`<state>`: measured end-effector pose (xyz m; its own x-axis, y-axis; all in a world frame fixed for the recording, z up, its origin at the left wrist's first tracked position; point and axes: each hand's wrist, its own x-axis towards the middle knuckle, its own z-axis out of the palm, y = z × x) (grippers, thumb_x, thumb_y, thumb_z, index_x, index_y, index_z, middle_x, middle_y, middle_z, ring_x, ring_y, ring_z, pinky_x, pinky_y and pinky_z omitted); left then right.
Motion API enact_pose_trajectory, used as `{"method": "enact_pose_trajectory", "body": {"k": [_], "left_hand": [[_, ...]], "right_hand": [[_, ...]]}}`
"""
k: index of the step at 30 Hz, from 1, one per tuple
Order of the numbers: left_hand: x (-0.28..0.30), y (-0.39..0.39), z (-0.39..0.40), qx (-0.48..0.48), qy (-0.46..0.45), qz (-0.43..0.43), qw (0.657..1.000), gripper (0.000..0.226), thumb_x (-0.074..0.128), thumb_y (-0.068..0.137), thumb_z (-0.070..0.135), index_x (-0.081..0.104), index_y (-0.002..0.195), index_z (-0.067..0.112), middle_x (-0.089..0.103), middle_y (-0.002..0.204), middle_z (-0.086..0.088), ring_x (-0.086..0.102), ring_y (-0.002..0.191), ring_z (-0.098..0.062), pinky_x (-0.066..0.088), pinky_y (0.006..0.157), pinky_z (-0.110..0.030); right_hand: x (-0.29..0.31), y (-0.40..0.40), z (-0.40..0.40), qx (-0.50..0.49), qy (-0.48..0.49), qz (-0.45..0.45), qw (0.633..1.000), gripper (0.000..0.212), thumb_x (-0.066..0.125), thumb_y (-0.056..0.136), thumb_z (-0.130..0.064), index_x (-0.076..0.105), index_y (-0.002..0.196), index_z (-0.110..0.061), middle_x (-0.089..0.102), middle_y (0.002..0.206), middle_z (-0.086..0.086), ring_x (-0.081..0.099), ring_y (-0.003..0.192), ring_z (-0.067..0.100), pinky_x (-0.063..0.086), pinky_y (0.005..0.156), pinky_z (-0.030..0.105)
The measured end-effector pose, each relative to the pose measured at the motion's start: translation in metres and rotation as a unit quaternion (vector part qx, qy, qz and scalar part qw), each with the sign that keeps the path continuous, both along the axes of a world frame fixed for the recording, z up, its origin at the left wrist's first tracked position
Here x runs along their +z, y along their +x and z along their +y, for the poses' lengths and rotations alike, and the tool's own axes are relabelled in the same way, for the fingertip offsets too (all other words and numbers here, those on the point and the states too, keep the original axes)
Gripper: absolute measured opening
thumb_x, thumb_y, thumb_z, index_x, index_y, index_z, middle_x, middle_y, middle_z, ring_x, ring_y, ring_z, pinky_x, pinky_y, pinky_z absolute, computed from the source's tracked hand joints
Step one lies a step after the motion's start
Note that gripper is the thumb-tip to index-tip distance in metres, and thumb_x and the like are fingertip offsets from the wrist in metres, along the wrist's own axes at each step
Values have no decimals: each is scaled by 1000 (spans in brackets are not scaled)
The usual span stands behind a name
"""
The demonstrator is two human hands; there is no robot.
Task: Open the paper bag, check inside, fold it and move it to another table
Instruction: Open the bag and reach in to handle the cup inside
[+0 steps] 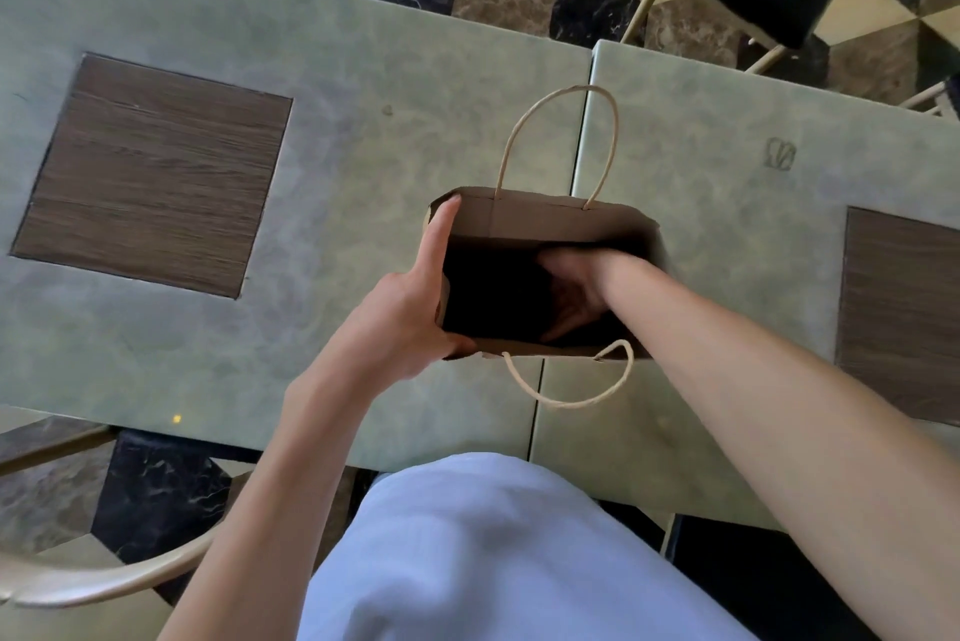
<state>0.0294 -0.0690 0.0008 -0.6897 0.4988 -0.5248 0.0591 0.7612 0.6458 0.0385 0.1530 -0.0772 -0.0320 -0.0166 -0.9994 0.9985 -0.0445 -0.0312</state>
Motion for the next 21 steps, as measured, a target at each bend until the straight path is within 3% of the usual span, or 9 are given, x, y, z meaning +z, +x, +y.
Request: {"method": "enact_pose_trajectory", "body": {"k": [3, 6, 9, 12, 15, 17, 19, 21], "left_hand": [[0, 1, 2, 0, -2, 1, 1000, 128, 83, 70, 15, -13, 136, 67, 66, 73, -14, 67, 57, -29, 61, 62, -45], [0, 1, 4, -3, -2, 3, 1000, 128, 84, 71, 17, -15, 135, 67, 67, 77, -15, 68, 61, -31, 60, 68, -48], [1, 2, 3, -6, -10, 4, 1000, 128, 82, 72, 16, -17, 134, 68, 67, 81, -17, 69, 63, -33, 60, 69, -50], [2, 3, 2, -6, -11, -1, 1000, 128, 80, 72, 15, -18, 134, 70, 65, 83, -16, 69, 63, -33, 61, 68, -51], [2, 4, 2, -8, -13, 4, 1000, 129, 81, 72, 15, -18, 135, 69, 64, 82, -15, 68, 62, -31, 61, 67, -50], [1, 5, 1, -9, -16, 5, 1000, 129, 81, 72, 14, -18, 135, 69, 64, 81, -14, 68, 61, -31, 61, 66, -50], [1, 5, -1, -9, -17, 6, 1000, 130, 81, 71, 14, -17, 136, 68, 64, 79, -12, 67, 61, -30, 61, 66, -49], [2, 6, -2, -14, -21, 9, 1000, 129, 82, 71, 14, -17, 136, 67, 63, 77, -10, 67, 59, -29, 61, 66, -49]], "right_hand": [[26, 1, -1, 44, 39, 18, 998, 43, 42, 100, -37, 54, 85, 1, 63, 87, 23, 66, 73, 39, 61, 52, 46], [53, 8, -5, 121, 110, 74, 984, 41, 36, 100, -28, 59, 83, 1, 68, 80, 26, 72, 69, 39, 63, 64, 51], [79, 15, -3, 174, 149, 113, 967, 39, 36, 95, -29, 59, 93, 3, 72, 87, 30, 74, 69, 40, 64, 56, 42], [101, 24, 8, 206, 188, 157, 947, 41, 40, 92, -28, 55, 103, 8, 76, 66, 18, 74, 56, 34, 62, 49, 33], [117, 42, 20, 249, 220, 206, 920, 34, 44, 94, -23, 51, 125, -11, 73, 53, 9, 72, 46, 25, 59, 44, 28], [126, 60, 24, 305, 294, 228, 877, 42, 49, 88, -30, 49, 130, -31, 72, 51, 4, 71, 45, 22, 60, 51, 31], [133, 77, 26, 374, 423, 252, 786, 43, 54, 81, -43, 50, 124, -43, 74, 67, 1, 73, 66, 27, 55, 62, 30], [136, 87, 24, 396, 515, 277, 707, 47, 59, 80, -51, 50, 126, -46, 75, 88, 5, 71, 86, 30, 42, 62, 30]]}}
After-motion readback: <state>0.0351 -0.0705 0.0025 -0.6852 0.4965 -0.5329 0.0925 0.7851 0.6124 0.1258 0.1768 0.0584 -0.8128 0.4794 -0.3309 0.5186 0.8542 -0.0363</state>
